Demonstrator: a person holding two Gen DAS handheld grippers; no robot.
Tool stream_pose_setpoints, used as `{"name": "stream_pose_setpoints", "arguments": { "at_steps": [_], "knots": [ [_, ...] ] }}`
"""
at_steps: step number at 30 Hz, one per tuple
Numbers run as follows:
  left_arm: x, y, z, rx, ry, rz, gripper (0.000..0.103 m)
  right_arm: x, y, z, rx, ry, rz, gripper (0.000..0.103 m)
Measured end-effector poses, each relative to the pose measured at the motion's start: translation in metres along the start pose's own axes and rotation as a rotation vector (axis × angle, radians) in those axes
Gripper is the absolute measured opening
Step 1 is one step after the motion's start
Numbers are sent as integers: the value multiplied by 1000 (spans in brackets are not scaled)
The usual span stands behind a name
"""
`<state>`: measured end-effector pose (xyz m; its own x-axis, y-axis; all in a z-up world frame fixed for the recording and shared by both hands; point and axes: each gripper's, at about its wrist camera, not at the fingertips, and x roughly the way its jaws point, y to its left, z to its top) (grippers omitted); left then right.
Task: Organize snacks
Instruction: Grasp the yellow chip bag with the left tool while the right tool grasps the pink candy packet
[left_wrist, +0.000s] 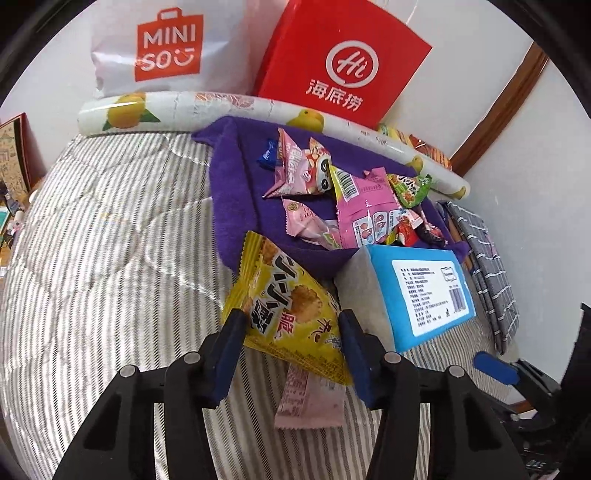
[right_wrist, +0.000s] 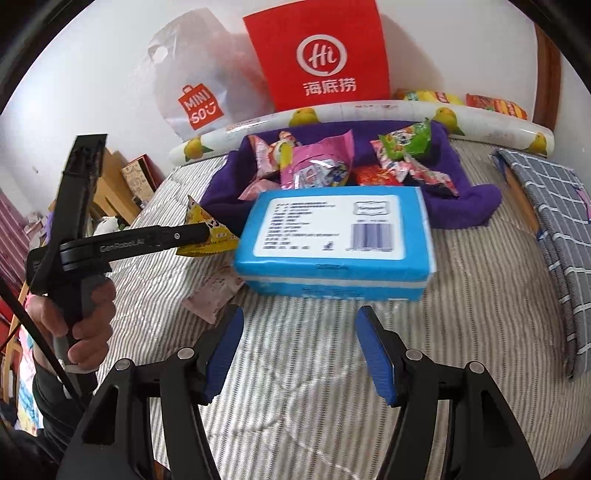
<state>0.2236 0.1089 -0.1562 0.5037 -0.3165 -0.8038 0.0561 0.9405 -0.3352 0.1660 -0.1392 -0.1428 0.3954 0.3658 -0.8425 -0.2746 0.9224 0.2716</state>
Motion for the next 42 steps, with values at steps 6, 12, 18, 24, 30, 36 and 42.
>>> {"name": "stream_pose_setpoints", "arguments": {
  "at_steps": [6,12,18,24,30,36,42],
  "knots": [
    [-19,14,-5,-10,-32,15,50,25,28,1,-20,38,37,63],
    [-34,31,-6,-26,-57,26,50,54,51,0,3,78,72,57],
    [-42,51,-9,-43,-79,41,50,81,68,1,55,113,86,50],
    [-48,74,-9,-74,-94,42,50,98,84,6,86,115,35,50],
    [-53,89,-10,-91,-109,37,50,113,101,11,68,93,-73,51],
    [-57,100,-14,-114,-113,36,50,121,126,4,-119,48,-210,44],
    [-59,98,-20,-113,-107,40,50,99,117,-1,-118,58,-121,42]
  ]
}}
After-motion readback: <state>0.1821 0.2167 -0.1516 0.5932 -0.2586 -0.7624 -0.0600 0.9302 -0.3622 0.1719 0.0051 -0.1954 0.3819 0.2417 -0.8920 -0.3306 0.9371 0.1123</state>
